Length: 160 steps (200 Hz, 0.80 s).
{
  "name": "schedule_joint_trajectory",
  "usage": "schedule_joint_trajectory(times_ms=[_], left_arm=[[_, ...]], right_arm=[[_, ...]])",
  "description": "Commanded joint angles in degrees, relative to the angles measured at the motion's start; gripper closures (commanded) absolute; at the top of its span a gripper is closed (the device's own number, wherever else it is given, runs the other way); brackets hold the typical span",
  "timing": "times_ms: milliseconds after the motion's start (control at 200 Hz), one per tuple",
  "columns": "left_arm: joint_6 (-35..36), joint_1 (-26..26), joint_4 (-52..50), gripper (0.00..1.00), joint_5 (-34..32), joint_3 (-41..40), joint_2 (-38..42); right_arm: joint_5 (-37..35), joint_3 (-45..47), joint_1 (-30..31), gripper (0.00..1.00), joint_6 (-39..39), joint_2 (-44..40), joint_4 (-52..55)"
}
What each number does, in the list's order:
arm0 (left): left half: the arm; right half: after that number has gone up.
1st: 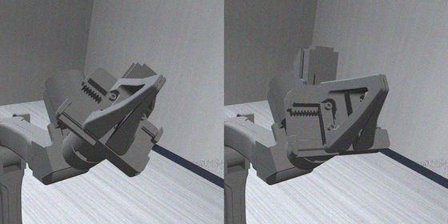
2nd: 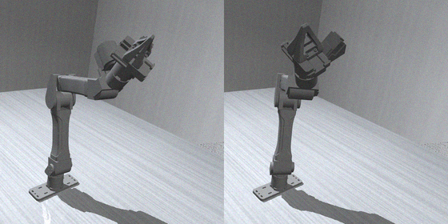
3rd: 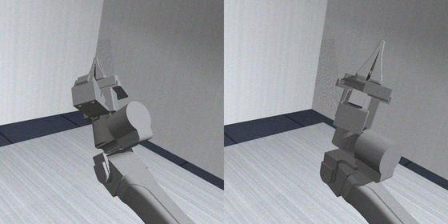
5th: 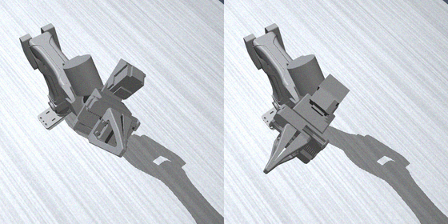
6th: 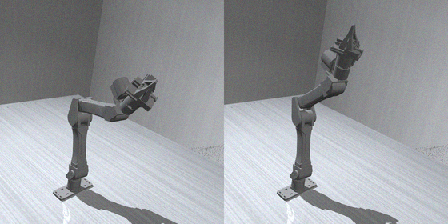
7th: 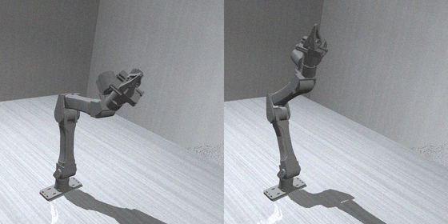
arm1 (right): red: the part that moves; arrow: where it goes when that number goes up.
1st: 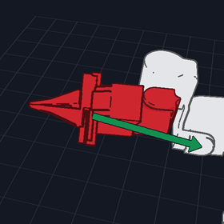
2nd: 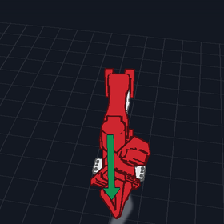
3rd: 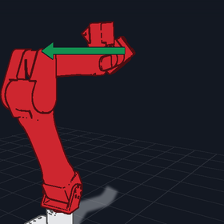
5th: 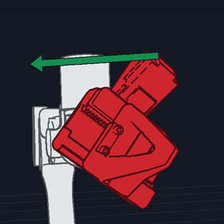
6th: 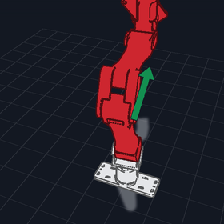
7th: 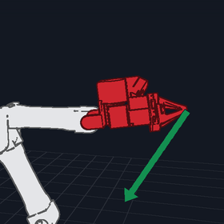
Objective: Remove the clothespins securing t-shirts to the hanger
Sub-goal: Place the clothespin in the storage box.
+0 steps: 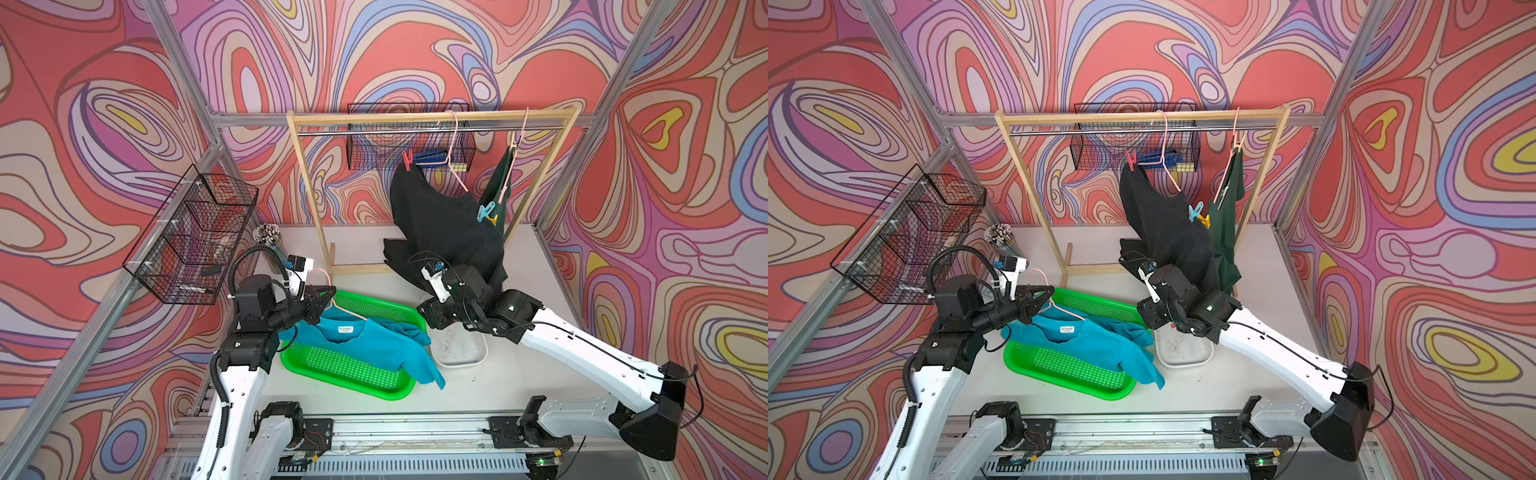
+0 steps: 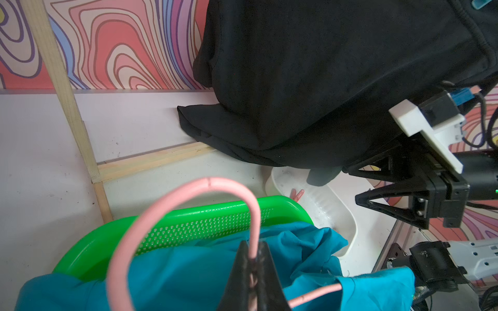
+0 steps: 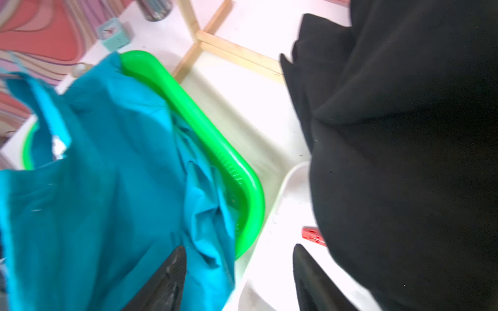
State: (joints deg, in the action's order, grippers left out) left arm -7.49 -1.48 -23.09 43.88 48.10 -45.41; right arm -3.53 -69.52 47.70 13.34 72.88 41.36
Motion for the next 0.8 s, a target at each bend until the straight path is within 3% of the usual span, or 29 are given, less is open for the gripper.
schedule_joint_trajectory(times_ms=[0,225,521,796], left_arm=[[0.79,0.40,0.57,1.00,0.53,-0.72,0.23],[-0.48,1.03,1.90,1.00,2.17,0.09,-0.78],[-2.90,2.90,-0.37,1.00,3.06,4.61,-2.71],[-4.26,7.26,-3.35,1.00,-0.94,7.90,-2.73]], right_arm=[[6.31,-2.84,-0.09,0.35,-1.13,-0.22,-2.45],[14.18,-5.75,-0.11,0.35,-1.13,0.44,-4.97],[19.52,-10.44,0.02,0.34,-1.58,4.44,-8.70],[22.37,-17.00,-0.04,0.35,-3.54,9.76,-7.13]])
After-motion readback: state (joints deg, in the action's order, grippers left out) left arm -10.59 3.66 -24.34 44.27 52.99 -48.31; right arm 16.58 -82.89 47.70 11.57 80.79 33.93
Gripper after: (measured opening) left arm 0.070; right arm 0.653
